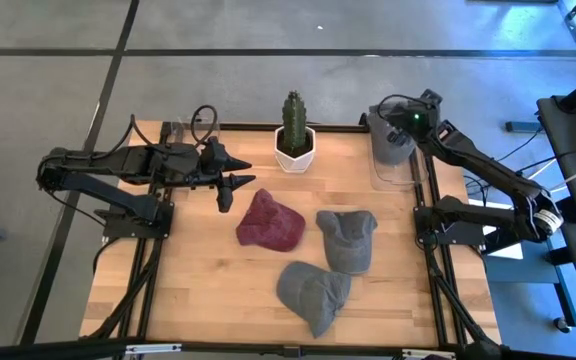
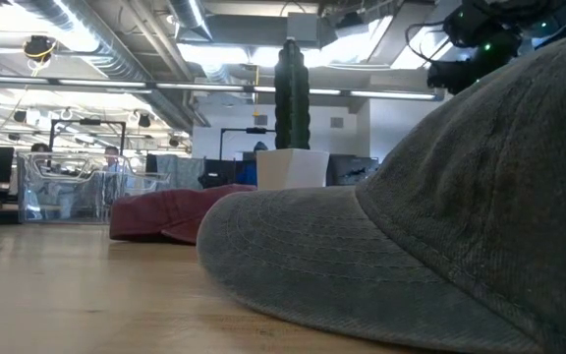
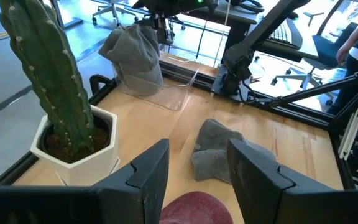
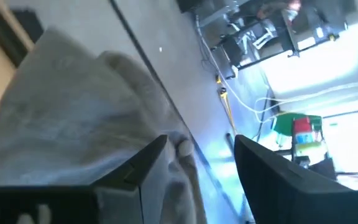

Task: Pick & Place hat
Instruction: Put the red cap into the left transparent bin

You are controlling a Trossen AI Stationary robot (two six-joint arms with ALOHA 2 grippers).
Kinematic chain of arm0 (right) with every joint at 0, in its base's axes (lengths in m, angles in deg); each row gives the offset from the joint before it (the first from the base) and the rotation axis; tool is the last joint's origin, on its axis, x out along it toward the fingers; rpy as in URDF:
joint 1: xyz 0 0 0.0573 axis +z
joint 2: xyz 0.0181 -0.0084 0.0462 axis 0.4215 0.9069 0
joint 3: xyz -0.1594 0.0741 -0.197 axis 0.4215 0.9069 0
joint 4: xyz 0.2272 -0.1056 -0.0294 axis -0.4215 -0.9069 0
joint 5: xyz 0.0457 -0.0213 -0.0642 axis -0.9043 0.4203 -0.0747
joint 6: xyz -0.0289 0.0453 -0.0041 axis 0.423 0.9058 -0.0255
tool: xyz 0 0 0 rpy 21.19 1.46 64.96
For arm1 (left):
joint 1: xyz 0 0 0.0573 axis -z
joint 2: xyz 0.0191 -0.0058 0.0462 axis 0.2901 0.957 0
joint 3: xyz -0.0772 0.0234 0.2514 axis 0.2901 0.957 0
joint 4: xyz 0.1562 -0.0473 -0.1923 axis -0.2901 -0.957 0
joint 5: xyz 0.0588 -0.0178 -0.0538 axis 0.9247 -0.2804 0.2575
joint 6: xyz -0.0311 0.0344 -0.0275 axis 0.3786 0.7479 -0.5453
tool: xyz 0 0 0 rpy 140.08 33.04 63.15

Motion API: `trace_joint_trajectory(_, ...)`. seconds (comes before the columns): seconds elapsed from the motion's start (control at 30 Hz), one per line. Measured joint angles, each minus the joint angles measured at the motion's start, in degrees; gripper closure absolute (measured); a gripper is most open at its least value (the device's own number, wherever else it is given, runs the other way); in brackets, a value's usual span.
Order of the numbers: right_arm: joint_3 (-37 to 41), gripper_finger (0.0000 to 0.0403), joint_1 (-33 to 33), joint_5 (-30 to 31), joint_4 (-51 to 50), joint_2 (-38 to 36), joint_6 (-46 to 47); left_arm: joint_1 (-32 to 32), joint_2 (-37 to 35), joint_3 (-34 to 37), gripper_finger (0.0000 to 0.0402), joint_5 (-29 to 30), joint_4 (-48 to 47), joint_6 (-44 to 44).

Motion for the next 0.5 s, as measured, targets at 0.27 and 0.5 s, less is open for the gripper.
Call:
trace_joint_trajectory(0.27, -8.2, 0.0219, 3.9, -4.4, -6.4, -2.3, 22.9, 0.0, 0.0, 0.0, 0.0245, 0.6, 0.0, 0.0)
trace_joint_trajectory(0.5, -11.2, 0.0219, 9.0, -42.9, -4.1, -3.2, 41.3, 0.0, 0.0, 0.0, 0.0245, 0.6, 0.0, -0.3)
